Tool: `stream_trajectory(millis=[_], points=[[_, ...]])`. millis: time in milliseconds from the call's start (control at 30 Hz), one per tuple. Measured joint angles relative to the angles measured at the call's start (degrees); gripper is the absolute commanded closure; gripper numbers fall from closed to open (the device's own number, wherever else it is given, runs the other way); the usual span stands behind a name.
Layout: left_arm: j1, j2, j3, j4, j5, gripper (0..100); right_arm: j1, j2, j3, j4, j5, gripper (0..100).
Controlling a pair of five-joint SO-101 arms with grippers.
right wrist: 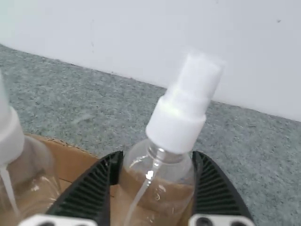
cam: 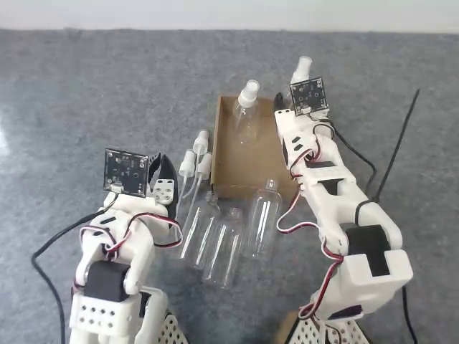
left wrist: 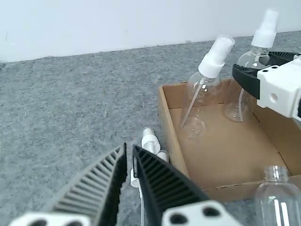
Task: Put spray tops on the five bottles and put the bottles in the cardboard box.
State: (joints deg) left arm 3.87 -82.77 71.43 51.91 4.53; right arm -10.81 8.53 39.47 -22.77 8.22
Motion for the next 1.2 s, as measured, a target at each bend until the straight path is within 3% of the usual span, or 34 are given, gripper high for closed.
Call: stream_trajectory(millis=[267,1200], points=[[0.0,0.0,0.0,0.0,0.0,99,-1.1,0.0,0.0,0.0,0.0,77.9],[-0.4,0.0,0.0,0.0,0.0,99,-1.0,0.0,0.0,0.7,1.2,77.8]])
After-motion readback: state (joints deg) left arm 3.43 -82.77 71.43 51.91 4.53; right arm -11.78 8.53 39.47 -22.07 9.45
